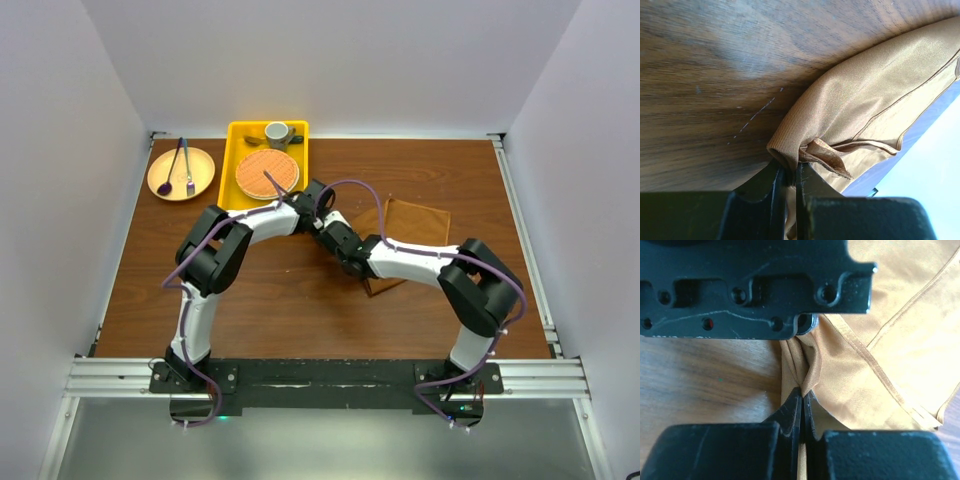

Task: Fold the napkin, place the utensils inside, and roll it up
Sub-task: Roll the napkin with the utensil

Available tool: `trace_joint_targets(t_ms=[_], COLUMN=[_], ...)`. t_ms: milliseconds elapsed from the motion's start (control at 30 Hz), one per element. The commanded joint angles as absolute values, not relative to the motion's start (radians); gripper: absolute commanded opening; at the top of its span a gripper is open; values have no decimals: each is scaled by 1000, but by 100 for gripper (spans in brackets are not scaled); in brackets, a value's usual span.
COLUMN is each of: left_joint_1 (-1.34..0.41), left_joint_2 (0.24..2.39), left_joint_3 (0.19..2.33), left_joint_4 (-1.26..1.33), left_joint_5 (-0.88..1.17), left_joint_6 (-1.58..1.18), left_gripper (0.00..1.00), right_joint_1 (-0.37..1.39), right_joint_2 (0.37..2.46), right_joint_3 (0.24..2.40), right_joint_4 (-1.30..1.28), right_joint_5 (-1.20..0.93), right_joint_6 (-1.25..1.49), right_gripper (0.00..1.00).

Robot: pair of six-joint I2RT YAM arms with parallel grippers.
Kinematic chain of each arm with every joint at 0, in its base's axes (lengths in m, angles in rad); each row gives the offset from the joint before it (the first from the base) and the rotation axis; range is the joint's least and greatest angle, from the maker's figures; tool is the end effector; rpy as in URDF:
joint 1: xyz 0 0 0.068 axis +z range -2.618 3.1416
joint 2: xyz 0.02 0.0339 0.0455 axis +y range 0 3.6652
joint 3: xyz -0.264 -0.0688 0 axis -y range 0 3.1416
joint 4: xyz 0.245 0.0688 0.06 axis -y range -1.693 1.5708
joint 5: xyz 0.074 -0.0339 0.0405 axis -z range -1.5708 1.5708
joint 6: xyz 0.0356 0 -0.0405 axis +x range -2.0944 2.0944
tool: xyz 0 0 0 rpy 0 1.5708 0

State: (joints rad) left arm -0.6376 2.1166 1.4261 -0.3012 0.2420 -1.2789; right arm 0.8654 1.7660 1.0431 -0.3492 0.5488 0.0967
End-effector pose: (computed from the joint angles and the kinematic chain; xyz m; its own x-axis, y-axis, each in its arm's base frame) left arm 0.3513 -0.2709 0.1385 -0.8479 -0.5290 0.0346 -0.4474 0.6792 -0.5818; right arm 0.2375 0.2503 0.1637 -0.6138 -0.5938 -0.5203 -0.4305 0.8042 -0.4098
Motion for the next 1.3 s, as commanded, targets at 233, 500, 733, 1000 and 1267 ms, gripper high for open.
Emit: trace_joint_targets(t_ms=[233,500,733,1000,1267], left_joint_1=[-698,-698,-692,-695,-707], left_joint_2=[2102,2056,1991,1927,1916], left_joint_3=[1540,1563,1557,1459,1453], left_joint_4=[-336,-290,-337,-295,-406], left_joint_5=[252,265,236,238,157], left_joint_6=[-1109,-1029,-973,-994,-961], left_gripper=[35,53,61,71,80], right_joint_1=[659,442,373,292,258], right_joint_2=[1683,1690,1744,1775,1786], right_joint_3=[997,960,985,973,963], right_joint_4=[-400,-357,-351,-322,-315], right_joint_5=[-6,-351,-475,-577,-614], right_joint_6=[63,84,133,190,202], right_gripper=[0,0,0,0,0])
